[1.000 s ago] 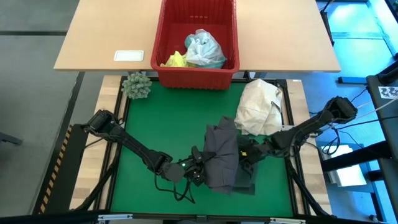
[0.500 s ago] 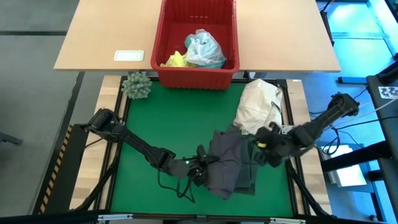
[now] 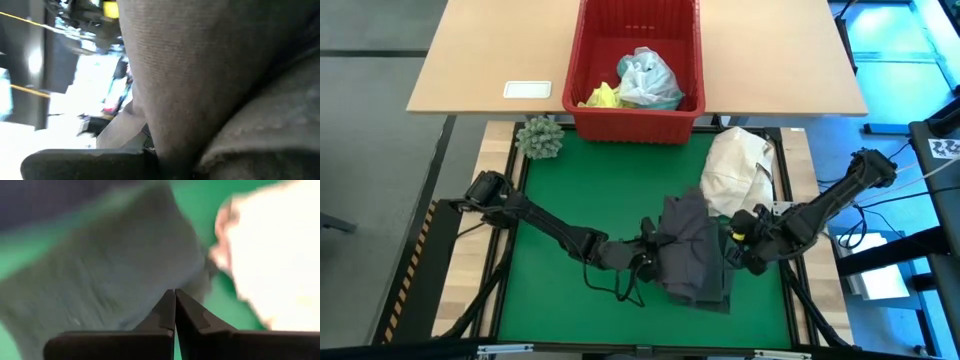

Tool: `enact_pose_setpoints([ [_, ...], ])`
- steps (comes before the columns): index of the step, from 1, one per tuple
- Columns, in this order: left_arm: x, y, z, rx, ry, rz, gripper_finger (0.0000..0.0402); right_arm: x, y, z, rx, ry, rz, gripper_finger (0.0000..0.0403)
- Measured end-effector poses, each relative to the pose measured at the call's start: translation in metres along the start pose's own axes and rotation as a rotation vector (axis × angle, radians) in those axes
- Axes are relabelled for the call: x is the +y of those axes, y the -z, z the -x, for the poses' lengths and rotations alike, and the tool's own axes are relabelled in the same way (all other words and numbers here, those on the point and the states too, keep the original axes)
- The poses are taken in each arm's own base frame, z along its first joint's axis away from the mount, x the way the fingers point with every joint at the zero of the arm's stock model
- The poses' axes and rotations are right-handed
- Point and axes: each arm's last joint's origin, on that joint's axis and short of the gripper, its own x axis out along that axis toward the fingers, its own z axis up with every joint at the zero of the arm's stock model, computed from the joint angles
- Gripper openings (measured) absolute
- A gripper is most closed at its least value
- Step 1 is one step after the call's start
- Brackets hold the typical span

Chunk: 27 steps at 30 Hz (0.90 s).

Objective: Fold Laundry from Bin
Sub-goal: Stack the gray short on the dark green polo

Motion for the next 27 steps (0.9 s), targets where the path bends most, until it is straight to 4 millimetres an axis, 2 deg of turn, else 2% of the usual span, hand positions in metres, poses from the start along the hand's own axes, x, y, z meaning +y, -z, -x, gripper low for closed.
enact_pose_setpoints([
  [4,-0.003,-0.01,0.012,0.054,-0.066,-0.09,0.0062,-0.006,0.027,-0.039,0.116,-0.05,-0.046,0.0001],
  [7,-0.005,-0.015,0.019,0.083,-0.089,-0.12,0.0062,-0.011,0.044,-0.064,0.14,-0.111,-0.095,0.0001],
  [13,-0.01,-0.011,0.02,0.151,-0.081,-0.142,0.0062,-0.013,0.06,-0.093,0.119,-0.209,-0.16,0.0001],
  [18,-0.012,-0.008,0.02,0.188,-0.071,-0.173,0.0062,-0.003,0.053,-0.11,0.081,-0.255,-0.177,0.0001],
  [24,-0.014,-0.011,0.024,0.176,-0.067,-0.176,0.0062,0.009,0.033,-0.132,-0.002,-0.338,-0.199,0.0001],
  [27,-0.018,-0.012,0.027,0.176,-0.049,-0.199,0.0062,0.012,0.021,-0.134,-0.034,-0.35,-0.197,0.0001],
])
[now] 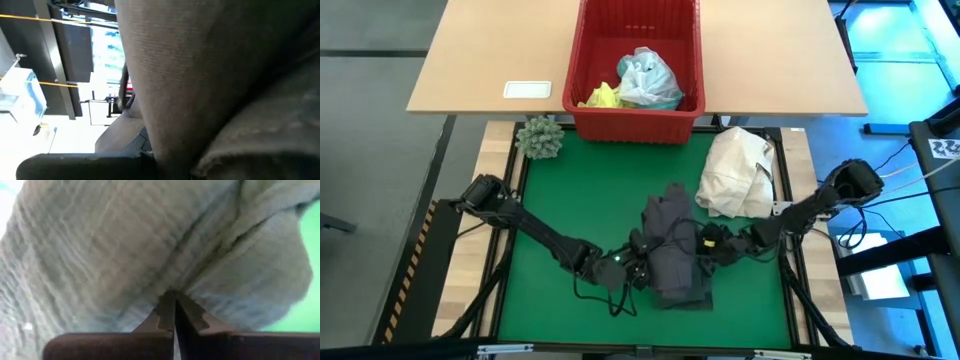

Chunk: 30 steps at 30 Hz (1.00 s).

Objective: Fold Laundry from Bin
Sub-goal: Stack the gray short on the dark green polo

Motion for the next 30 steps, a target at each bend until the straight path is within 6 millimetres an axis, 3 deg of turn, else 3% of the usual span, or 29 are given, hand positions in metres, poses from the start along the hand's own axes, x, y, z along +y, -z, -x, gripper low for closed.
enact_pose_setpoints([
  [5,-0.004,-0.003,0.007,-0.002,0.011,-0.019,0.0062,0.012,-0.017,0.01,0.076,0.015,0.053,0.0001],
  [10,-0.005,-0.01,0.017,-0.035,0.0,0.027,0.0062,0.026,-0.037,0.042,0.105,0.219,0.115,0.0001],
  [15,-0.009,-0.013,0.018,-0.121,0.083,0.181,0.0062,0.045,-0.061,0.076,0.034,0.34,0.172,0.0001],
  [19,-0.011,-0.012,0.014,-0.154,0.13,0.269,0.0062,0.06,-0.077,0.094,-0.044,0.341,0.216,0.0001],
  [23,-0.017,-0.01,0.005,-0.124,0.126,0.298,0.0062,0.07,-0.085,0.098,-0.114,0.315,0.281,0.0001],
  [30,-0.06,-0.009,-0.018,-0.035,0.13,0.134,0.0062,0.083,-0.086,0.103,-0.271,0.125,0.369,0.0001],
])
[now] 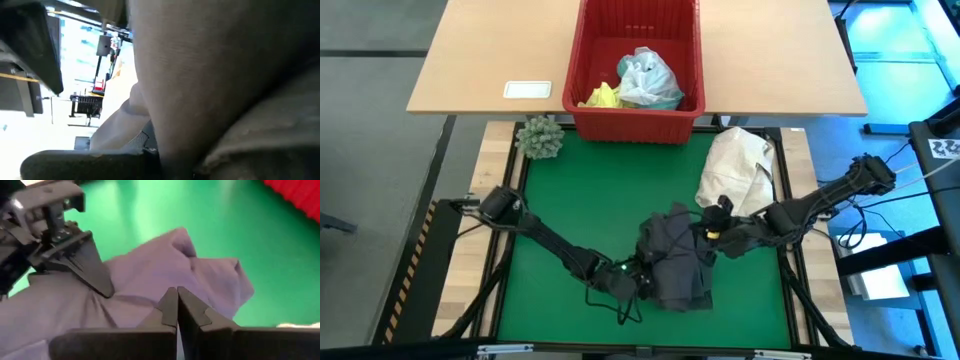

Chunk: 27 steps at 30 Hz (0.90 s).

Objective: Fold Laundry from Bin
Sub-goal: Stack the gray short on the dark green polo

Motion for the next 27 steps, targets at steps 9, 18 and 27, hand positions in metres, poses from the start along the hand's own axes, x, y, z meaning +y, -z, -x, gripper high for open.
enact_pose_setpoints([
  [9,-0.009,-0.016,-0.011,0.012,-0.016,-0.047,0.0062,0.004,0.034,-0.036,-0.038,-0.173,-0.046,0.0001],
  [18,-0.001,-0.02,-0.014,0.012,-0.03,-0.033,0.0104,-0.008,0.068,-0.056,-0.043,-0.157,-0.111,0.0001],
  [27,-0.007,-0.029,0.001,0.029,-0.073,-0.141,0.0251,-0.011,0.073,-0.057,-0.021,-0.141,-0.108,0.0001],
])
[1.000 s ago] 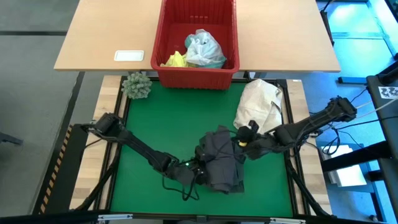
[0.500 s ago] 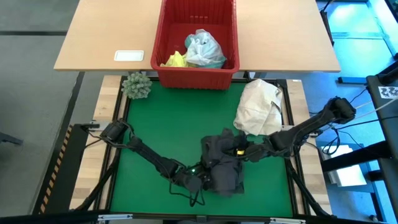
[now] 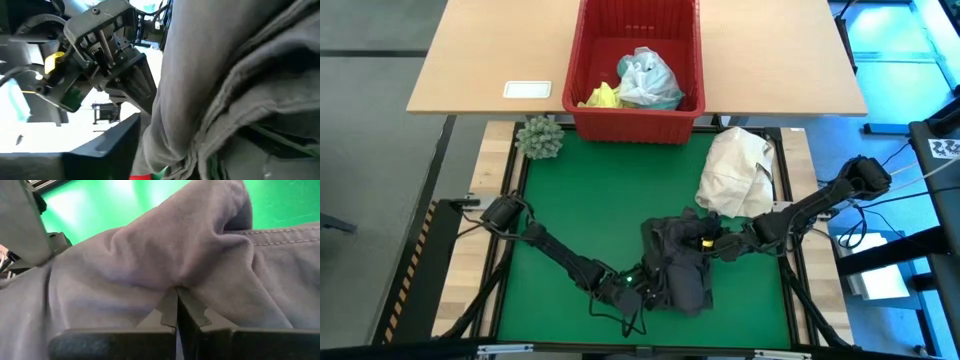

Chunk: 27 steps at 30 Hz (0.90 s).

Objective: Fold Laundry from Bin
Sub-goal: Stack the gray short on the dark green polo

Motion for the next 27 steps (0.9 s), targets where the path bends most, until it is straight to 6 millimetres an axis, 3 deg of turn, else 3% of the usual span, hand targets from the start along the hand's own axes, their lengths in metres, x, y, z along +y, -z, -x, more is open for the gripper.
enact_pose_setpoints([
  [6,0.013,-0.006,0.021,0.054,-0.077,-0.021,0.029,0.0,0.0,0.0,-0.001,0.0,0.0,0.0001],
  [15,0.052,-0.005,0.057,0.03,-0.085,0.132,0.0281,0.004,-0.004,0.0,-0.044,-0.037,0.021,0.0001],
  [22,0.065,0.029,0.079,0.04,0.017,0.309,0.0253,0.011,-0.011,0.001,-0.096,-0.114,0.063,0.0001],
  [27,0.077,0.067,0.101,-0.017,0.093,0.526,0.0216,0.02,-0.021,0.004,-0.194,-0.226,0.142,0.0001],
])
